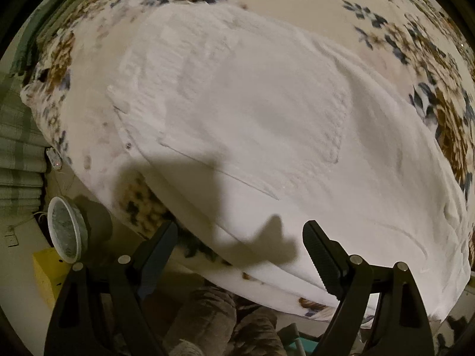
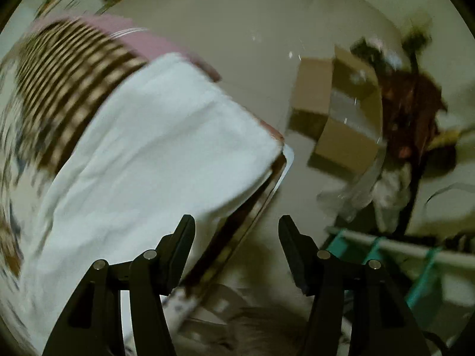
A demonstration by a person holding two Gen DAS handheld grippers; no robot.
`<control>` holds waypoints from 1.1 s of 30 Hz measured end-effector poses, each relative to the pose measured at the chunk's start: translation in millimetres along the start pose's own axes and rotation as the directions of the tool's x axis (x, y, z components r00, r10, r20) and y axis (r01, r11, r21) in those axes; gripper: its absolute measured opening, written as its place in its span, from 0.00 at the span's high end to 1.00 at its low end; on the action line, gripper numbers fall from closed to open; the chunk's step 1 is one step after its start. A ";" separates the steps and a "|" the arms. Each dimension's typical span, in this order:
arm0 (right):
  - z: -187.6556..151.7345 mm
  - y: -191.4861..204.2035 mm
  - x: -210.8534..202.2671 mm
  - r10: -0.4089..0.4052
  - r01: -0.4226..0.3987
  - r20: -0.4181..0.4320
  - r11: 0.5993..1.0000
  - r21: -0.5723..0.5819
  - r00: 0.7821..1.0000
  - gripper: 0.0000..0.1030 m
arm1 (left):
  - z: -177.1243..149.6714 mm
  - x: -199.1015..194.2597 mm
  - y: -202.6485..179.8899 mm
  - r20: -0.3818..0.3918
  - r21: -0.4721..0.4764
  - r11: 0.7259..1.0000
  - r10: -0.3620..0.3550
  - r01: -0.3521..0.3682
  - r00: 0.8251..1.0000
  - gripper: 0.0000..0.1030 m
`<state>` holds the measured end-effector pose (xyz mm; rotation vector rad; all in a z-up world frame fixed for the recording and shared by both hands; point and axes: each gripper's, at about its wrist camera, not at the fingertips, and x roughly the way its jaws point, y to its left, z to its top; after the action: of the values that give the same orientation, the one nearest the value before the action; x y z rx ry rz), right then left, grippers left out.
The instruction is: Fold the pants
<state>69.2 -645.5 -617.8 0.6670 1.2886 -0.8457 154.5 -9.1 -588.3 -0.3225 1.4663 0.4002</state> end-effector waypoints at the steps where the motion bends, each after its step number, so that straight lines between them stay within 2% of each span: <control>1: -6.6 21.6 -15.6 0.067 -0.067 -0.005 0.996 -0.050 0.998 0.36 | 2.4 -3.1 3.0 0.009 -0.004 1.000 0.003 -0.003 1.000 0.16; 3: -26.3 67.9 -33.0 0.182 -0.191 -0.069 0.971 -0.142 0.981 0.34 | 8.0 -8.7 7.3 0.023 -0.018 1.000 0.007 -0.007 1.000 0.16; 4: -32.5 105.5 -38.3 0.266 -0.294 -0.153 0.933 -0.208 0.952 0.34 | 11.6 -10.5 10.3 0.032 -0.028 1.000 0.007 -0.007 0.999 0.16; 6: -43.1 161.4 -43.0 0.340 -0.410 -0.268 0.869 -0.276 0.901 0.34 | 22.0 -10.3 15.6 0.049 -0.048 0.999 0.013 -0.011 0.999 0.16; 7: -50.8 209.2 -46.4 0.352 -0.461 -0.331 0.814 -0.354 0.875 0.34 | 27.4 -8.7 18.8 0.052 -0.058 0.998 0.015 -0.012 0.999 0.16; 8: -60.3 240.5 -48.6 0.360 -0.496 -0.369 0.772 -0.398 0.857 0.34 | 32.1 -6.7 20.6 0.054 -0.068 0.998 0.014 -0.010 0.998 0.16; 9: -70.1 286.1 -48.8 0.373 -0.557 -0.436 0.699 -0.449 0.819 0.34 | 38.2 -3.4 25.7 0.055 -0.084 0.996 0.008 -0.004 0.998 0.16; 10: -80.2 323.5 -48.0 0.372 -0.597 -0.484 0.640 -0.484 0.792 0.34 | 42.7 -0.5 29.3 0.053 -0.093 0.996 0.007 -0.002 0.999 0.16; 11: -89.8 356.0 -45.9 0.346 -0.614 -0.523 0.592 -0.522 0.779 0.34 | 47.6 2.8 33.1 0.049 -0.099 0.995 0.008 -0.003 0.999 0.16; 12: -102.1 382.5 -46.7 0.313 -0.613 -0.543 0.559 -0.558 0.779 0.34 | 51.8 5.5 37.5 0.043 -0.106 0.994 0.010 -0.005 0.999 0.16; 13: -117.3 417.8 -41.2 0.253 -0.596 -0.554 0.513 -0.618 0.793 0.34 | 55.0 7.9 42.5 0.039 -0.113 0.994 0.011 -0.007 0.999 0.16; 15: -138.0 456.4 -35.1 0.157 -0.563 -0.561 0.459 -0.687 0.813 0.35 | 58.1 13.4 52.5 0.026 -0.134 0.991 0.009 -0.005 1.000 0.16; 16: -152.4 476.3 -30.9 0.092 -0.533 -0.549 0.418 -0.736 0.831 0.35 | 59.2 17.7 58.5 0.011 -0.144 0.990 0.004 -0.003 1.000 0.16; 18: -167.7 494.9 -21.1 0.020 -0.501 -0.530 0.359 -0.787 0.848 0.38 | 60.1 25.8 69.5 -0.019 -0.168 0.986 -0.009 0.005 1.000 0.16; 19: -177.2 502.3 -19.9 -0.011 -0.474 -0.505 0.325 -0.818 0.863 0.54 | 60.3 28.4 73.7 -0.028 -0.175 0.985 -0.013 0.008 1.000 0.16; 20: -186.0 507.7 -19.2 -0.044 -0.423 -0.453 0.288 -0.859 0.891 0.68 | 60.7 31.4 79.0 -0.037 -0.179 0.984 -0.017 0.010 0.999 0.16; 21: -191.7 510.8 -20.1 -0.049 -0.393 -0.419 0.264 -0.881 0.906 0.89 | 60.9 33.2 82.7 -0.042 -0.181 0.983 -0.020 0.012 0.999 0.16; 23: -193.4 509.0 -23.9 -0.018 -0.369 -0.388 0.272 -0.889 0.921 0.94 | 61.4 35.6 89.6 -0.052 -0.185 0.983 -0.027 0.017 0.998 0.16; 24: -191.8 508.7 -27.8 0.002 -0.370 -0.387 0.293 -0.882 0.922 0.95 | 61.7 36.6 93.0 -0.055 -0.187 0.982 -0.030 0.019 0.998 0.16; 25: -184.9 507.2 -32.1 0.034 -0.390 -0.403 0.339 -0.856 0.915 0.95 | 61.9 37.4 96.1 -0.056 -0.188 0.982 -0.033 0.022 0.998 0.16; 29: -162.7 502.1 -37.3 0.118 -0.434 -0.434 0.480 -0.763 0.893 0.96 | 61.5 42.5 108.4 -0.068 -0.191 0.981 -0.036 0.022 0.997 0.16; 30: -161.4 503.4 -34.4 0.118 -0.431 -0.433 0.495 -0.754 0.893 0.96 | 61.6 43.9 111.6 -0.071 -0.197 0.980 -0.038 0.023 0.997 0.16; 33: -170.4 507.3 -26.8 0.085 -0.402 -0.417 0.492 -0.772 0.905 0.96 | 64.6 44.8 114.0 -0.075 -0.204 0.979 -0.039 0.023 0.996 0.16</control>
<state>400.6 -224.9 -637.7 0.1619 1.6516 0.2304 163.4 124.4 -624.0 -0.5289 1.4982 0.5181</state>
